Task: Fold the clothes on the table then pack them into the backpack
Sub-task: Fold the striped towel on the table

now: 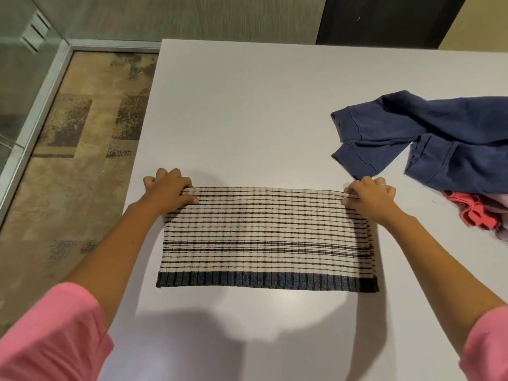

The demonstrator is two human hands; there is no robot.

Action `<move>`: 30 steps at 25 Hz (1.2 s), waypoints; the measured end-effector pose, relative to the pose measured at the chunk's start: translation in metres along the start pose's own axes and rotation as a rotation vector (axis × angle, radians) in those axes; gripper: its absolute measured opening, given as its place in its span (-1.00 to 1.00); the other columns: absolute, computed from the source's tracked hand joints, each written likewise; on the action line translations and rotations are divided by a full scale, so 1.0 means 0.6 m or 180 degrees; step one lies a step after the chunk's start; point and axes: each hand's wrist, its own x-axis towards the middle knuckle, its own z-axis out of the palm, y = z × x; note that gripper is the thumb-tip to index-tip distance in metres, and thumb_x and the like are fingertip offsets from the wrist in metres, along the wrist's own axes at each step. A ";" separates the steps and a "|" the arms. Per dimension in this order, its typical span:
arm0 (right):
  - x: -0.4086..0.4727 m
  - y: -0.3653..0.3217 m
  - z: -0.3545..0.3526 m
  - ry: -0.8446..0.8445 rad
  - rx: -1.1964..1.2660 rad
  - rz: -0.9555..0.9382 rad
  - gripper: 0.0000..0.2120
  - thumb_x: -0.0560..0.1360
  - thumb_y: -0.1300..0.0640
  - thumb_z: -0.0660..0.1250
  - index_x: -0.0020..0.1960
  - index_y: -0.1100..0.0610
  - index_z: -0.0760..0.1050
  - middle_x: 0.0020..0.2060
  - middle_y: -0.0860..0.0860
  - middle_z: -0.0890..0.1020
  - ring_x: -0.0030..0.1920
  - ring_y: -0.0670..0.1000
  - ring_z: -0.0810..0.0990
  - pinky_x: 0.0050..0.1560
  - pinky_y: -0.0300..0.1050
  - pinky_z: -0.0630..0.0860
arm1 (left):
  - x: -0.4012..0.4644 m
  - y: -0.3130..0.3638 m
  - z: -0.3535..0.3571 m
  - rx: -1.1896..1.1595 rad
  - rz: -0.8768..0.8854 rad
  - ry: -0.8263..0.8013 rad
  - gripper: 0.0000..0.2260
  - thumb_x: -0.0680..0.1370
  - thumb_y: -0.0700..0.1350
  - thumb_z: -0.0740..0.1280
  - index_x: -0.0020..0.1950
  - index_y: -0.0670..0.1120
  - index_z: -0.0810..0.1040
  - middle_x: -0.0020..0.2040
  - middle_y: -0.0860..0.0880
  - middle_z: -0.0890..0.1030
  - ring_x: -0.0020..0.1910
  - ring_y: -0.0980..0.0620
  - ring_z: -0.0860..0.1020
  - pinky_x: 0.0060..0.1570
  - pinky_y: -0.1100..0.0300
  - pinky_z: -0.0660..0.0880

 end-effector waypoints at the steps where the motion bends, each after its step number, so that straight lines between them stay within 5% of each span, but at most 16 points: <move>1: 0.002 0.004 -0.008 -0.0073 -0.0092 -0.0009 -0.69 0.53 -0.12 0.30 0.18 0.01 0.51 0.13 0.07 0.47 0.24 0.21 0.33 0.23 0.12 0.23 | 0.001 -0.003 -0.007 -0.0039 -0.0023 -0.0043 -0.62 0.45 0.23 0.37 0.13 0.02 0.56 0.10 0.01 0.45 0.20 -0.09 0.30 -0.05 0.07 0.15; 5: -0.002 0.018 -0.020 0.0142 -0.0008 -0.0075 -0.80 0.53 0.06 0.34 0.09 0.12 0.57 0.01 0.14 0.63 0.10 0.23 0.48 0.09 0.07 0.38 | -0.009 -0.013 -0.018 -0.0381 -0.0123 0.0260 -0.78 0.52 0.09 0.38 0.04 -0.02 0.65 -0.08 0.05 0.54 0.14 -0.13 0.38 -0.02 0.03 0.21; 10: 0.001 0.027 -0.044 0.1338 0.0566 -0.0160 -0.88 0.48 0.24 0.38 -0.02 0.22 0.66 -0.12 0.22 0.60 -0.06 0.27 0.50 -0.09 0.03 0.44 | -0.016 -0.012 -0.042 -0.0703 -0.0283 0.1531 -0.85 0.55 -0.06 0.37 -0.01 -0.09 0.68 -0.07 -0.14 0.57 0.01 -0.23 0.46 -0.08 -0.01 0.36; 14: -0.031 0.021 -0.066 0.1957 0.1529 0.0053 -0.89 0.43 0.20 0.45 -0.04 0.17 0.65 -0.15 0.18 0.49 -0.13 -0.05 0.37 -0.15 -0.28 0.25 | -0.047 -0.006 -0.050 -0.1275 -0.0236 0.2260 -0.85 0.55 -0.08 0.36 -0.02 -0.15 0.65 -0.25 -0.11 0.51 -0.28 -0.07 0.46 -0.28 0.14 0.33; 18: -0.089 0.012 -0.039 0.1727 0.2671 0.0480 -0.96 0.45 0.14 0.42 -0.09 0.05 0.61 -0.35 0.06 0.52 -0.35 -0.06 0.42 -0.35 -0.37 0.32 | -0.101 -0.002 0.000 -0.2845 -0.0485 0.1982 -0.91 0.55 -0.08 0.37 -0.01 -0.07 0.61 -0.29 0.01 0.60 -0.28 0.02 0.59 -0.18 0.12 0.55; 21: -0.121 0.011 -0.007 0.1209 0.4163 0.0836 -0.86 0.48 0.28 0.38 -0.13 0.05 0.60 -0.21 0.09 0.64 -0.24 0.02 0.61 -0.22 -0.33 0.56 | -0.134 0.003 0.034 -0.4058 -0.0827 0.1641 -0.91 0.54 -0.03 0.38 0.00 0.00 0.61 -0.15 -0.03 0.65 -0.13 0.06 0.64 -0.09 0.17 0.58; 24: -0.143 0.011 0.009 0.0864 0.5144 0.1228 -0.87 0.48 0.38 0.30 -0.10 0.23 0.60 -0.14 0.15 0.64 -0.17 0.06 0.62 -0.14 -0.22 0.63 | -0.154 0.021 0.044 -0.4768 -0.1184 0.1620 -0.94 0.55 -0.13 0.37 -0.01 -0.08 0.60 -0.17 -0.01 0.64 -0.24 0.13 0.61 -0.17 0.33 0.58; 30: -0.167 0.008 0.035 0.0906 0.5316 0.1490 -0.91 0.46 0.38 0.36 -0.20 0.25 0.55 -0.27 0.05 0.62 -0.25 -0.02 0.60 -0.22 -0.27 0.60 | -0.176 0.020 0.066 -0.5183 -0.1577 0.1475 -0.83 0.53 -0.32 0.33 -0.12 -0.04 0.53 -0.18 -0.04 0.60 -0.23 0.07 0.58 -0.13 0.28 0.59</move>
